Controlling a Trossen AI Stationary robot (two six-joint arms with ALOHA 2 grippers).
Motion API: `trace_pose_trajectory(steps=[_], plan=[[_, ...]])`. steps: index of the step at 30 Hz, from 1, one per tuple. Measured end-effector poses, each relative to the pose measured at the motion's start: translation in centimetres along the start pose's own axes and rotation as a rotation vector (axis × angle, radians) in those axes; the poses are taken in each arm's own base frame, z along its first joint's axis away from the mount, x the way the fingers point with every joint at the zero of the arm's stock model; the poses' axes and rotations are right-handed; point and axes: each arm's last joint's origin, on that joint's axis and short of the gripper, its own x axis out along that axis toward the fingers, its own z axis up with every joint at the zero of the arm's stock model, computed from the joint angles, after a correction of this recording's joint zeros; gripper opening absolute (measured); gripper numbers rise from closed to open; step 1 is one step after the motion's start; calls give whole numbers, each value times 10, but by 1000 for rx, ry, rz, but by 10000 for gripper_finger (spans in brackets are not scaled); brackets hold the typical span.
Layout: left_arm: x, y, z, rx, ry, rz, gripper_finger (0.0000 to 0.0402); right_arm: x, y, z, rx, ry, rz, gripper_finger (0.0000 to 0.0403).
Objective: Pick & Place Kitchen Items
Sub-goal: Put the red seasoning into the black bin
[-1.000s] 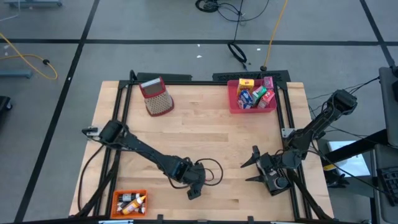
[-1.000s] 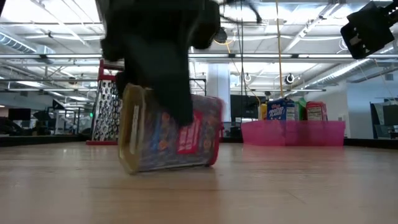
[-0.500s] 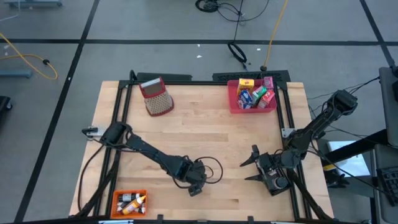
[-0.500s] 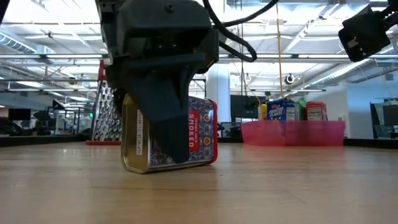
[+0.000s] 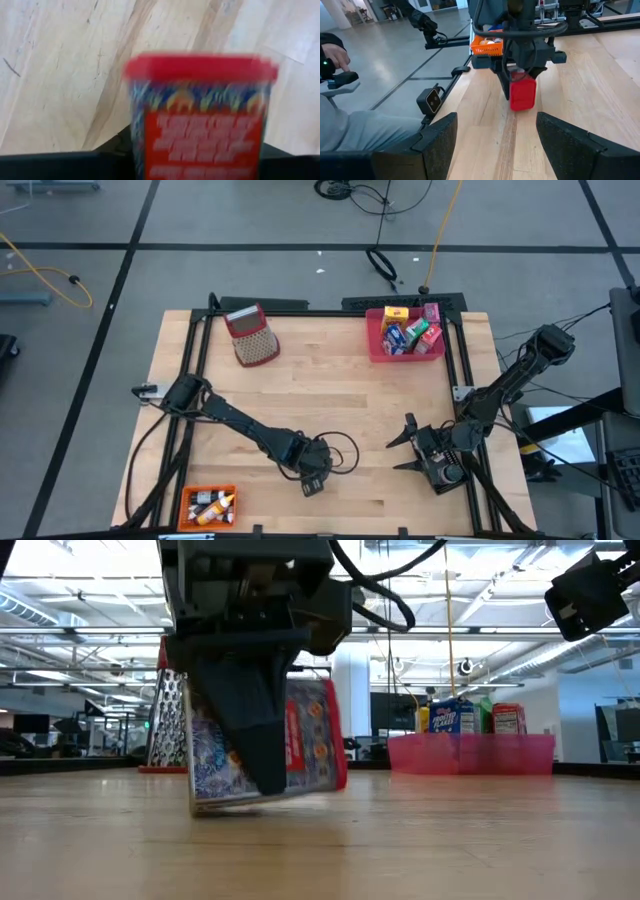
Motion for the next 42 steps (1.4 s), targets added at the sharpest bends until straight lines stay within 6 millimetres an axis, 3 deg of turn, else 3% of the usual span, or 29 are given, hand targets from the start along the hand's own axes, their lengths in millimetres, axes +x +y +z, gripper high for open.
trace_pose_trajectory(steps=[3,9,18,26,31,36,42], plan=[[-2,0,1,1,-1,-9,157,0,0,0,0,0,0,263],[-13,2,7,12,-47,-16,167,0,0,0,0,0,-1,263],[-50,-5,38,153,-379,-95,157,0,0,0,10,-2,0,263],[-59,-8,64,305,-617,-144,183,0,2,6,38,-56,14,263],[-66,-5,79,357,-749,-137,160,0,0,9,15,-101,-54,263],[-71,-2,87,368,-817,-146,154,1,-3,11,17,-126,-87,263],[-72,-1,89,382,-831,-142,176,2,-8,18,-2,-174,-111,263]])
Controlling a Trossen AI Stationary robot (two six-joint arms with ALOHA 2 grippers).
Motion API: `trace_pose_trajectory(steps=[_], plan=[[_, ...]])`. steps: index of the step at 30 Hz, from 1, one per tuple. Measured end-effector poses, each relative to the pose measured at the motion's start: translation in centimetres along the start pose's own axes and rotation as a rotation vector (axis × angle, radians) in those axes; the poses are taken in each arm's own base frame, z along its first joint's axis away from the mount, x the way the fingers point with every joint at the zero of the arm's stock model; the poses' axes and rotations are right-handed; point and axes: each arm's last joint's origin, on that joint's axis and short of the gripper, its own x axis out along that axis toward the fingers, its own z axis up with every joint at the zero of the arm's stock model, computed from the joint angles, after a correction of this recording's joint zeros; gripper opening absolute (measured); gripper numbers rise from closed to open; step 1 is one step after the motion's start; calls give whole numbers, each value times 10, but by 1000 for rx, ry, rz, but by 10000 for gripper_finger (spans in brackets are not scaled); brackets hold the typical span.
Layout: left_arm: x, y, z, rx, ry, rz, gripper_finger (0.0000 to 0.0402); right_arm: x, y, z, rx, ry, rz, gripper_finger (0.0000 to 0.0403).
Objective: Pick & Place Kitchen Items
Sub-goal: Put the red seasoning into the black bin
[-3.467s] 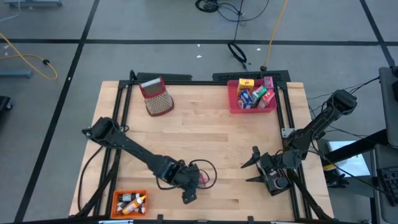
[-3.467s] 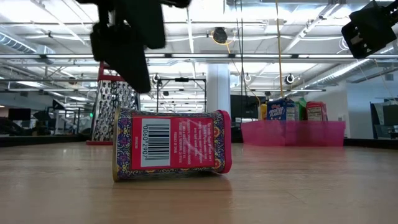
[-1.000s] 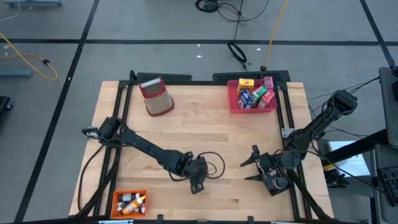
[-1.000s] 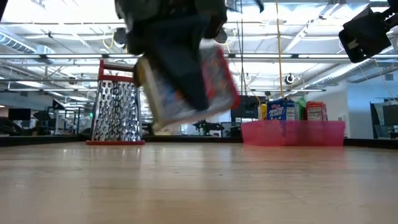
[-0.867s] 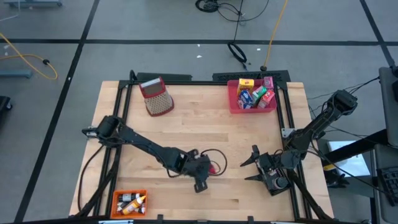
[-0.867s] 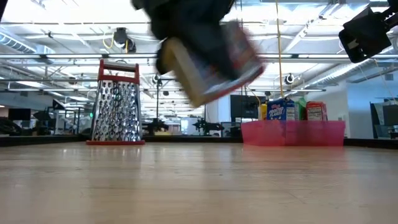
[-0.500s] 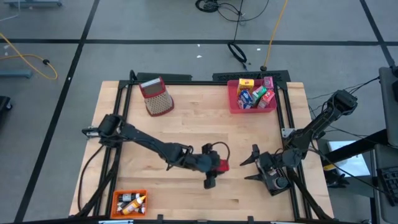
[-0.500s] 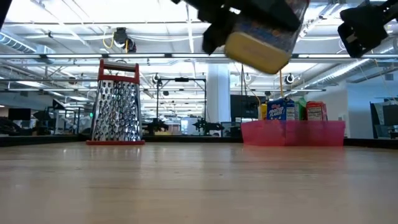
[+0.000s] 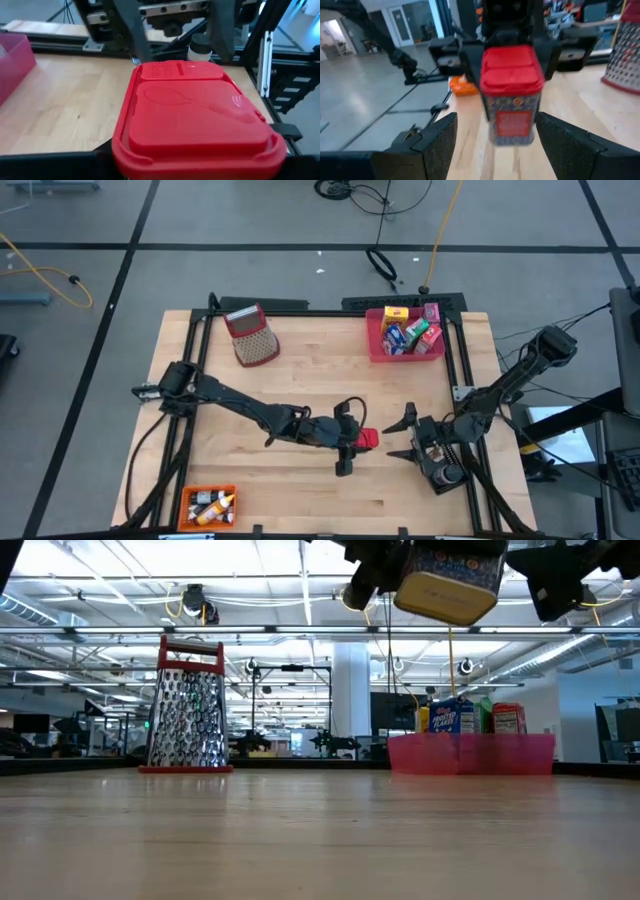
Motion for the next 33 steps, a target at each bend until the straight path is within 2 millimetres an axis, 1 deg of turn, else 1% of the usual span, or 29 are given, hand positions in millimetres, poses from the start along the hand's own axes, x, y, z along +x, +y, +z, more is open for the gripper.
trace_pose_trajectory(steps=[7,10,13,16,20,23,27,30,33], plan=[[0,-1,7,37,-68,-11,154,6,-11,5,-8,-37,-54,263],[0,0,9,42,-91,-11,155,8,-14,8,-7,-41,-10,263],[1,3,10,36,-92,-6,170,9,-13,12,-24,-69,64,263],[1,6,10,33,-94,1,173,11,-14,12,-47,-88,57,263],[2,10,11,31,-96,10,156,19,-18,7,-54,-82,26,263],[2,12,11,29,-91,15,154,25,-21,6,-46,-107,10,263],[2,13,11,25,-86,19,170,30,-22,4,-58,-130,0,261],[2,13,10,26,-81,18,179,31,-23,3,-63,-128,-4,245],[2,13,9,27,-69,18,172,32,-23,1,-70,-120,-6,207]])
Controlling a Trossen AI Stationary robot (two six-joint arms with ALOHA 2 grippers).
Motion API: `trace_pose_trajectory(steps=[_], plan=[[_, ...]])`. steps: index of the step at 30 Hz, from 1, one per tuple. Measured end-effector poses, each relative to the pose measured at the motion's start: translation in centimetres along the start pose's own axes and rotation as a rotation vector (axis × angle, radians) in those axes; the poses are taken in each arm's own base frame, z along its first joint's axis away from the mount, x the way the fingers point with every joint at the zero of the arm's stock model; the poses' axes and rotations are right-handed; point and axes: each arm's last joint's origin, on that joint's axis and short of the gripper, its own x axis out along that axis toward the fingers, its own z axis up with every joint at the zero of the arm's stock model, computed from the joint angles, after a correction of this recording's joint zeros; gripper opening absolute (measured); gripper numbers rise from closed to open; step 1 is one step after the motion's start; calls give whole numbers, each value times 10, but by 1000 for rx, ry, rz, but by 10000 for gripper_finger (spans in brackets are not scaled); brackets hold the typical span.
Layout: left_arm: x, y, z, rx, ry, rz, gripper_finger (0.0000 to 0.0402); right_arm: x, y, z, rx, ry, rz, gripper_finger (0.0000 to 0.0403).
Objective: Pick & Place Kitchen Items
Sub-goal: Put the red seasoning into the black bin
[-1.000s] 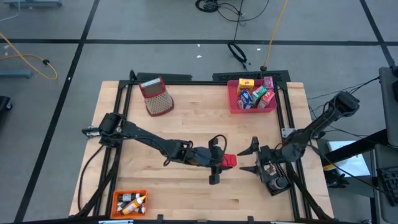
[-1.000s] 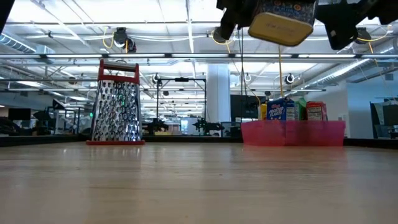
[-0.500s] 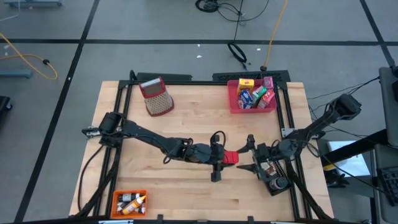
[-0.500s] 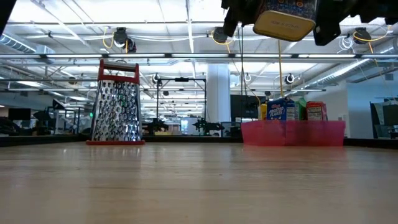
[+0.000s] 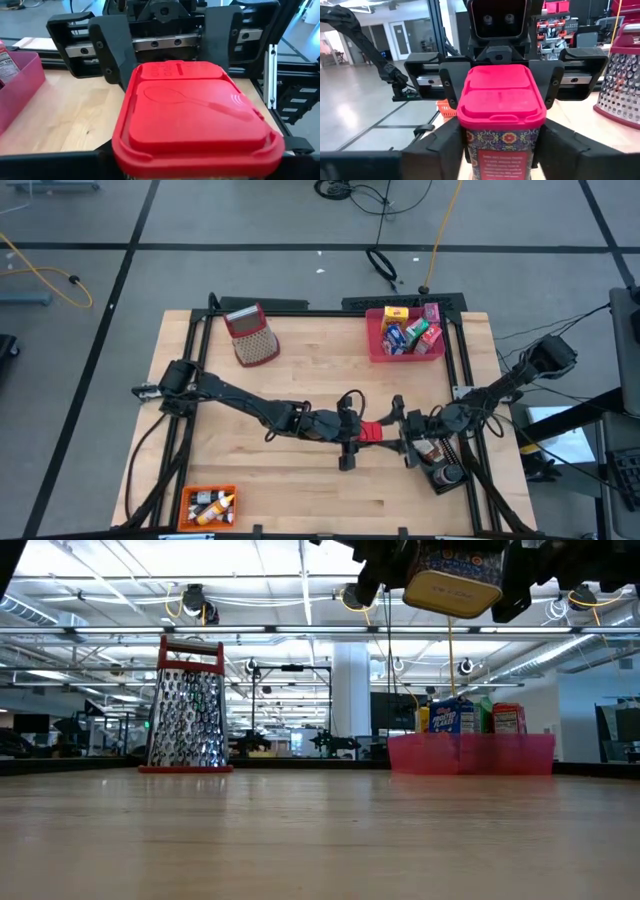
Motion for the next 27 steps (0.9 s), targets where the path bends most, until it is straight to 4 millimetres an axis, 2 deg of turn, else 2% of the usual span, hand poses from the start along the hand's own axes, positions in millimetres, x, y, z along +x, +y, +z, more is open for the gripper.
trace_pose_trajectory(steps=[2,6,13,20,27], plan=[[0,0,0,-3,1,0,164,0,0,0,-4,0,-4,177],[0,0,0,-5,1,1,163,0,0,0,-7,0,-4,174],[0,0,0,-16,2,-1,212,0,0,0,-9,0,-3,174],[0,0,-2,-26,29,-27,236,0,0,-1,-8,13,-1,174],[-24,3,10,7,130,-43,252,-11,1,5,-6,59,12,174]])
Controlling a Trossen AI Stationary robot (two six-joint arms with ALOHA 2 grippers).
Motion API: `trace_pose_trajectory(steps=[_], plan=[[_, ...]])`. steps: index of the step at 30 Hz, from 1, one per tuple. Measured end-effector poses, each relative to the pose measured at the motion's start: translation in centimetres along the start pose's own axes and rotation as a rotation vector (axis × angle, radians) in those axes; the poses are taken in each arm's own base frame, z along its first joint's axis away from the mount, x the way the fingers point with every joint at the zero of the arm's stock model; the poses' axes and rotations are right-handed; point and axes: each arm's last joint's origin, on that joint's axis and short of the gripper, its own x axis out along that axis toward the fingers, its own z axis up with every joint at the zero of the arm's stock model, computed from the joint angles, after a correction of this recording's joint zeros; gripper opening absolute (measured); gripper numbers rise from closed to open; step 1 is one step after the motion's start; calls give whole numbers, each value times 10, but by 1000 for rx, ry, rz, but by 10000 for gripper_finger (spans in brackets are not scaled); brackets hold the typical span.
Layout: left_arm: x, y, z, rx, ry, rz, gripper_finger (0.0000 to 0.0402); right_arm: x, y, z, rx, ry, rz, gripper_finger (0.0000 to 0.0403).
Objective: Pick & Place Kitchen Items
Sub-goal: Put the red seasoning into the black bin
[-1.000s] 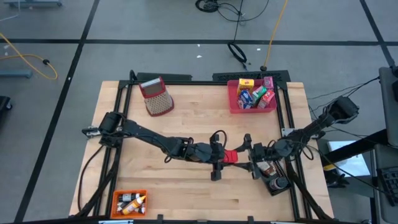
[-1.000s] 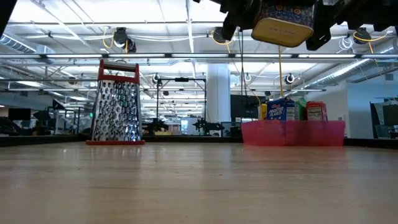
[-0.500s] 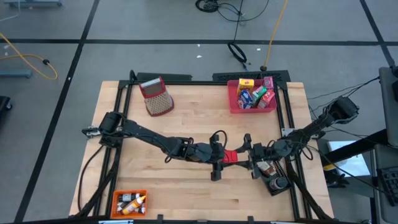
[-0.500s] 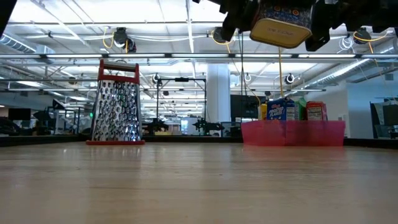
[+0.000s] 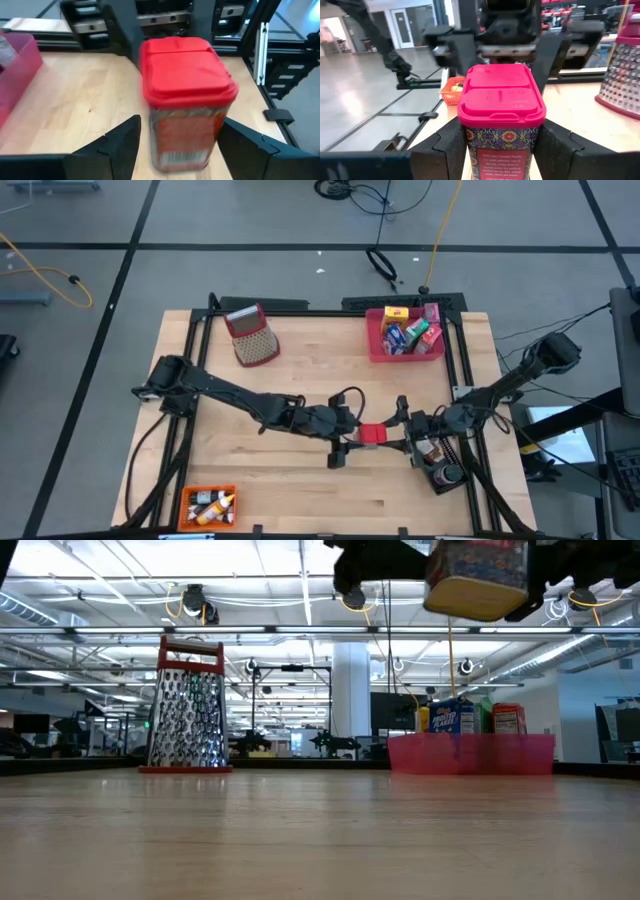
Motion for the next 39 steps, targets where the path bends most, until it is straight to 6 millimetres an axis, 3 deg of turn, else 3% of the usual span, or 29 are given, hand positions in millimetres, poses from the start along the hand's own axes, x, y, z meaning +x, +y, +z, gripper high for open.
trace_pose_trajectory(steps=[10,18,23,39], plan=[[-29,4,4,-21,134,44,255,-39,8,7,9,128,14,174],[-30,4,4,-33,136,44,255,-78,12,11,91,198,101,174],[-30,4,4,-33,135,44,255,-96,8,4,106,272,63,174],[-30,4,3,-49,136,44,255,-132,0,-11,335,504,165,174]])
